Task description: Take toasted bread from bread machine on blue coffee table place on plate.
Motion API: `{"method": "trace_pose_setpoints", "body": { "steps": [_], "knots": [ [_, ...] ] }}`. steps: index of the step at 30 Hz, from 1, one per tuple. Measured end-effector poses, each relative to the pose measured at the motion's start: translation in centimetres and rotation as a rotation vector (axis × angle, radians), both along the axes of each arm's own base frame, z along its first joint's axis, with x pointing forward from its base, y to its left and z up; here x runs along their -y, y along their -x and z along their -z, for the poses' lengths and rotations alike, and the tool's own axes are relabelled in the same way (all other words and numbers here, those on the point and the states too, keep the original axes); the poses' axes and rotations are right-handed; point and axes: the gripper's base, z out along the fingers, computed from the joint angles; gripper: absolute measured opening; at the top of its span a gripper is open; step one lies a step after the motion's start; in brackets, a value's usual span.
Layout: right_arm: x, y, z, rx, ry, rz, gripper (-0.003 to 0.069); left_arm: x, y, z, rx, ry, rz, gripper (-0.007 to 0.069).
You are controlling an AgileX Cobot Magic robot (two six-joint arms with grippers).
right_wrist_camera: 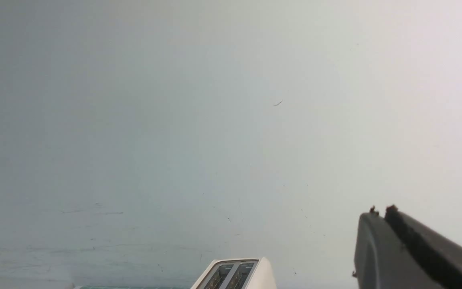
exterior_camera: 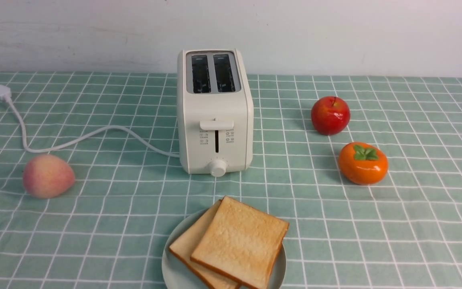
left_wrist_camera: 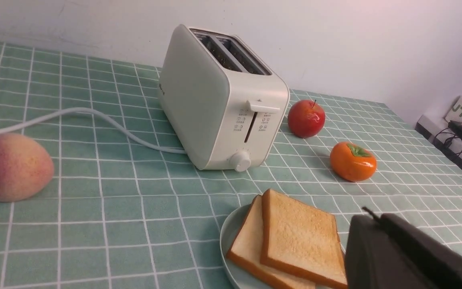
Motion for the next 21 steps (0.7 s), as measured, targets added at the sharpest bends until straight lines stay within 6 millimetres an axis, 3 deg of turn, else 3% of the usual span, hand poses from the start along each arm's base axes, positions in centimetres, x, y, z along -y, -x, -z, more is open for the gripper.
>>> {"method": "trace_pose_setpoints", "body": {
  "steps": [11, 17, 19, 21],
  "knots": [
    [0.0, 0.0, 0.0, 0.0, 0.0, 0.0, 0.004, -0.1, -0.5, 0.5, 0.03, -0.032, -0.031, 0.0001],
    [0.0, 0.0, 0.0, 0.001, 0.003, 0.001, 0.0048, -0.4, -2.4, 4.6, 0.047, -0.075, -0.193, 0.0006],
    [0.0, 0.0, 0.0, 0.0, 0.003, 0.001, 0.0053, -0.5, -3.6, 8.2, -0.021, -0.099, -0.263, 0.001],
    [0.0, 0.0, 0.0, 0.0, 0.003, 0.001, 0.0055, -0.5, -4.1, 10.1, -0.058, -0.11, -0.287, 0.0011]
  ]
}}
